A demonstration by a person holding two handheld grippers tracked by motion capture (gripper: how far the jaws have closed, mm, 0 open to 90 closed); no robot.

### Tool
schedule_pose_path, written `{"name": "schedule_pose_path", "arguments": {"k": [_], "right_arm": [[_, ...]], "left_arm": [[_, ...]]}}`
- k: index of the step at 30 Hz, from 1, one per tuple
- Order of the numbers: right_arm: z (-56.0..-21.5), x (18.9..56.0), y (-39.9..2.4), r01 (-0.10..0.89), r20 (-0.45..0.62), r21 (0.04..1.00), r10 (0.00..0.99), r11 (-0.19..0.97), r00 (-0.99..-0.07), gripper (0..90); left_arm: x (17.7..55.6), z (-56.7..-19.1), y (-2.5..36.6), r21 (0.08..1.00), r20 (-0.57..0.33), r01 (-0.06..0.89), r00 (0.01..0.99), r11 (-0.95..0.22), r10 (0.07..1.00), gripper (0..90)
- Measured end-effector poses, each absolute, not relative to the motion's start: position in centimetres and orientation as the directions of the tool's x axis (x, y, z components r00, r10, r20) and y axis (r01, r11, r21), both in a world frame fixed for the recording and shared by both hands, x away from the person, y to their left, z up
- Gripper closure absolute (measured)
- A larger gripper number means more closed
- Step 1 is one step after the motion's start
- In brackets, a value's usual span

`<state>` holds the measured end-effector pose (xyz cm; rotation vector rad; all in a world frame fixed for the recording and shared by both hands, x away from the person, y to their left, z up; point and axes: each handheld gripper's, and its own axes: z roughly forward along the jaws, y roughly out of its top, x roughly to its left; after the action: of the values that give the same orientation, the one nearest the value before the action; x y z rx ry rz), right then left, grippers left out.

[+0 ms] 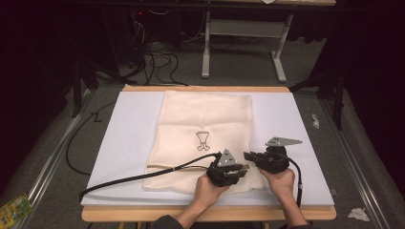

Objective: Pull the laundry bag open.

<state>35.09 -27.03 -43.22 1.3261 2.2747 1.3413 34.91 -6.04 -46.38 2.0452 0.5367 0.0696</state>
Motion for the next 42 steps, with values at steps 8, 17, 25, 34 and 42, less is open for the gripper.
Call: {"name": "schedule_pose_path", "arguments": {"k": [8, 17, 25, 34, 42], "right_arm": [[-42.9, 35.2, -27.1, 0.596, 0.265, 0.781, 0.764, 0.188, -0.588, 88.1], [-42.9, 35.1, -26.7, 0.584, 0.259, 0.788, 0.754, 0.197, -0.604, 88.3], [-42.8, 35.0, -26.2, 0.577, 0.256, 0.79, 0.746, 0.204, -0.615, 88.5], [-43.0, 34.8, -27.2, 0.587, 0.265, 0.788, 0.756, 0.189, -0.599, 88.5], [-42.9, 34.7, -27.1, 0.587, 0.256, 0.784, 0.758, 0.2, -0.599, 88.5]], "left_arm": [[34.9, -46.6, -6.1, 0.839, -0.153, 0.343, 0.894, -0.423, 0.421, 73.5], [35.3, -47.1, -6.4, 0.819, -0.183, 0.391, 0.872, -0.42, 0.454, 63.6], [35.3, -47.1, -6.4, 0.834, -0.209, 0.384, 0.885, -0.397, 0.417, 66.0], [35.0, -46.8, -6.2, 0.842, -0.231, 0.378, 0.897, -0.384, 0.377, 70.7], [35.1, -46.5, -6.1, 0.844, -0.24, 0.377, 0.902, -0.381, 0.359, 73.6]]}}
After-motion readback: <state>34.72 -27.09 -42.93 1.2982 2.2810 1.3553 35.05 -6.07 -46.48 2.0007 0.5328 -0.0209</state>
